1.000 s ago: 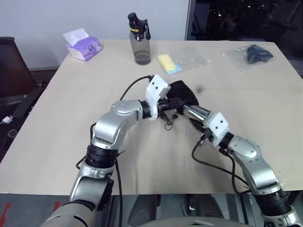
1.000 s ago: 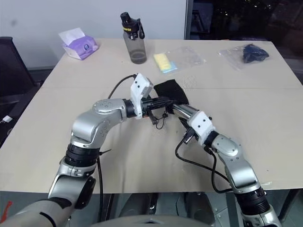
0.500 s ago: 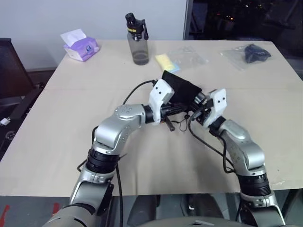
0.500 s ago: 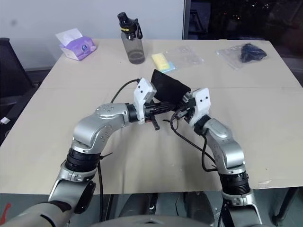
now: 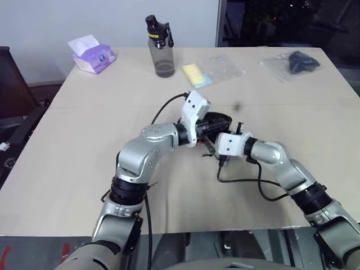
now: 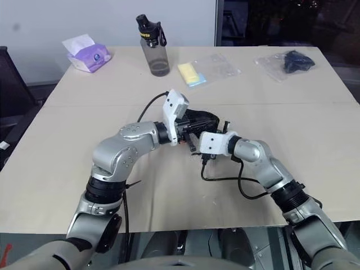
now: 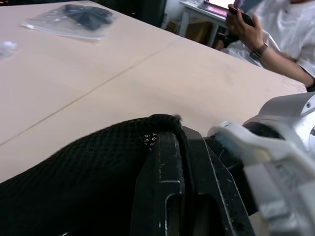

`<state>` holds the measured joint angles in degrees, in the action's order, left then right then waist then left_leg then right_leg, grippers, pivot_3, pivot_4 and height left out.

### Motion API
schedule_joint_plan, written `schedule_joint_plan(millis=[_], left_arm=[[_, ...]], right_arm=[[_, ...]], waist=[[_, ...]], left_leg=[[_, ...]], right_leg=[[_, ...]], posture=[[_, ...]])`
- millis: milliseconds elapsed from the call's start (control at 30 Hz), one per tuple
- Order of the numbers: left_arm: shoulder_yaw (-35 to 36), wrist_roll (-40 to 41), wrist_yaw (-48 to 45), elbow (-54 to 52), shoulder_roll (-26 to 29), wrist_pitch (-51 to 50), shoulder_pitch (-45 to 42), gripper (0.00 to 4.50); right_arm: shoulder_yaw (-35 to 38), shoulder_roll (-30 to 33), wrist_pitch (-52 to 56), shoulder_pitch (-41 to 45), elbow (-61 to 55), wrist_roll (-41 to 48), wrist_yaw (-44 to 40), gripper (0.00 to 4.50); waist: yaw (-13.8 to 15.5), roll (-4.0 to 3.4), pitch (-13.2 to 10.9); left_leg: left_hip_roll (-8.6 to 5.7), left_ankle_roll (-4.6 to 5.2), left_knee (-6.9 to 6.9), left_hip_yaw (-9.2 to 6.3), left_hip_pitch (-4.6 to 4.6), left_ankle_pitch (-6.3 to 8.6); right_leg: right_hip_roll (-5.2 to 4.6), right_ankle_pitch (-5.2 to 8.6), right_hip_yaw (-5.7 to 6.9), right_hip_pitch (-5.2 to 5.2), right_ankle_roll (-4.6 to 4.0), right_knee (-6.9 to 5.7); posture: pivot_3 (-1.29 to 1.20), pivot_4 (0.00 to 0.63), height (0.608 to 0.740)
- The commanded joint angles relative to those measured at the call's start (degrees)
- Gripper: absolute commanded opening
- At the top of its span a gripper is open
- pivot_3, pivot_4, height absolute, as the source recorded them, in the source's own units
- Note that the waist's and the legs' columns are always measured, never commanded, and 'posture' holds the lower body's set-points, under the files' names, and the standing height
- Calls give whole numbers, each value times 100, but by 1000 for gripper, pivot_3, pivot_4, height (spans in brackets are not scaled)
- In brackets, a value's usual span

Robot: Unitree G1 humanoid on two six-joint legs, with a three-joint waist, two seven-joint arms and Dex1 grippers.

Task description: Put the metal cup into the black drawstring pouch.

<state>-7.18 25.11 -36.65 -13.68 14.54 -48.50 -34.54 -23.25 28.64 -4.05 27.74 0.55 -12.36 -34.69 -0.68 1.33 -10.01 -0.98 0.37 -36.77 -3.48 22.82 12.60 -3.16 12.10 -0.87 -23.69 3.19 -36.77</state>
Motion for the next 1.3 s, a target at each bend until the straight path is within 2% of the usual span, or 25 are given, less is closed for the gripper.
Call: schedule_joint_plan(millis=[33, 300, 367, 467, 533, 600, 667, 767, 967, 1133, 1200, 1300], left_arm=[[349, 154, 208, 56, -129, 168, -88, 0], [539, 398, 272, 161, -282, 109, -106, 0], [586, 463, 322, 207, -360, 93, -150, 0], [551, 476, 353, 251, -401, 116, -177, 0], [547, 496, 378, 257, -417, 117, -191, 0], [554, 527, 418, 282, -456, 106, -228, 0], [514, 488, 438, 286, -440, 155, -255, 0], [530, 432, 483, 339, -400, 192, -296, 0], [490, 419, 450, 347, -257, 196, -352, 0], [519, 436, 494, 334, -229, 206, -335, 0], [527, 434, 509, 321, -214, 208, -303, 0], [534, 443, 528, 318, -204, 218, -263, 0]], right_arm=[[631, 489, -197, -268, -844, 587, -492, 2568], [2013, 959, 845, -826, -2113, 2696, -1317, 2568], [2350, 849, 1434, -1234, -2357, 3388, -1227, 2568], [2301, 847, 2553, -2092, -2505, 4064, -1226, 2568], [2219, 756, 2852, -2287, -2453, 4095, -1089, 2568], [1994, 298, 2825, -2250, -2114, 3864, -719, 2568], [1717, -266, 2345, -2017, -1525, 3303, -262, 2568], [1461, -767, 1712, -1722, -808, 2792, -99, 2568], [1267, -1376, 794, -1101, 520, 2252, 49, 2568], [1418, -1775, 582, -893, 834, 2333, 149, 2568], [1462, -1888, 564, -909, 796, 2421, 113, 2034], [1444, -1992, 568, -958, 681, 2443, 99, 825]], waist=[[22, 1, -1], [2, 3, -2], [6, 2, -2], [32, 4, -1], [30, 3, -2], [-29, 3, -3], [-45, 4, -2], [-36, 1, -1], [-9, 1, -1], [-13, 1, -2], [-14, 0, -2], [-18, 0, -2]], left_leg=[[-1, 0, 0, -1, 0, 0], [0, 1, -2, -3, -3, 0], [10, 1, -2, -8, -3, 0], [13, 1, -1, -10, 0, 1], [12, 2, -2, -2, 1, 1], [11, 2, -4, 10, -2, 1], [11, 2, -8, 11, -14, 1], [17, 2, -9, 17, -19, 1], [15, 0, -8, 12, -6, 1], [16, -1, -3, 7, -5, 1], [16, -1, -3, 6, -5, 1], [16, -1, -3, 7, -6, 1]], right_leg=[[-4, 0, 1, 1, 0, 1], [3, 0, 4, 2, 0, -1], [8, 0, 13, 6, 0, -2], [5, 0, 14, 8, -1, -1], [2, 0, 6, 8, -1, 1], [1, 0, -8, 5, -1, 1], [10, -1, -18, 6, -2, 1], [25, -1, -12, 6, -1, -2], [24, -17, -8, 3, -24, 2], [24, -17, -6, 1, -24, 5], [24, -17, -6, 1, -24, 4], [24, -17, -6, 1, -24, 2]], posture=[[0, 150, 740], [0, 150, 740], [0, 150, 740], [0, 150, 740], [0, 150, 740], [0, 150, 740], [0, 150, 740], [0, 150, 740], [0, 150, 740], [0, 150, 740], [0, 150, 740], [0, 150, 740]])
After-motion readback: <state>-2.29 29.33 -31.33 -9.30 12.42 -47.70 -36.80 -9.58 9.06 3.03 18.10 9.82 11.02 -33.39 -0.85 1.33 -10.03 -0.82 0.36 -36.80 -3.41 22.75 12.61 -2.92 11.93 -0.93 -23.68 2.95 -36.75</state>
